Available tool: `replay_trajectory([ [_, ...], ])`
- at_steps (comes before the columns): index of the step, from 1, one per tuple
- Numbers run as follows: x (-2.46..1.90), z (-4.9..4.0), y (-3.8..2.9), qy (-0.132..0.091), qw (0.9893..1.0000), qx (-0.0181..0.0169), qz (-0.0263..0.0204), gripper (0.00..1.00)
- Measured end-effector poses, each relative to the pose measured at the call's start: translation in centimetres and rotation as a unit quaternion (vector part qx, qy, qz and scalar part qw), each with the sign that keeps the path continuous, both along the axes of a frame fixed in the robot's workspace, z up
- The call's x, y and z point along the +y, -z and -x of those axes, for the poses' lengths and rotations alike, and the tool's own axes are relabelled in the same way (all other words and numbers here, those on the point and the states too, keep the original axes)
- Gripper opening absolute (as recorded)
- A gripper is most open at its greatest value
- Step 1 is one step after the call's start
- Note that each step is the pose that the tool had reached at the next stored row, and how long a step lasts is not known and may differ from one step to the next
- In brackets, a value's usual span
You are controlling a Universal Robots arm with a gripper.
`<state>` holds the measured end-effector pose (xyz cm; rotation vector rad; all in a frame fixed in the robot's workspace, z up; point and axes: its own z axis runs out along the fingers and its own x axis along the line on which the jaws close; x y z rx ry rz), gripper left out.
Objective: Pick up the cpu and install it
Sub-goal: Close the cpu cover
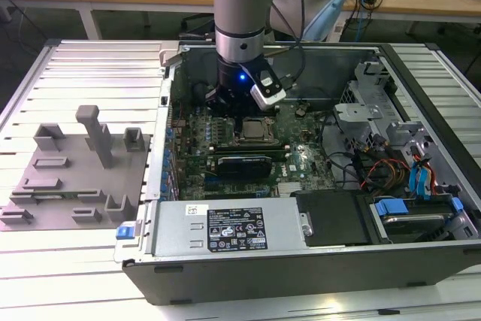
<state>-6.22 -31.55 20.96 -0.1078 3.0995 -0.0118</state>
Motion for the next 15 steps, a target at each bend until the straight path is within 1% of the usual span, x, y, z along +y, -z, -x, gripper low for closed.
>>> replay_trajectory([
  [5, 0.0, 0.08, 0.46, 0.0, 1.0, -0.0004, 0.0001, 0.11],
  [10, -0.03, 0.13, 0.56, 0.0, 1.0, -0.0005, 0.0003, 0.11],
  [15, -0.25, 0.18, 0.63, -0.001, 1.0, -0.0004, 0.0006, 0.11],
])
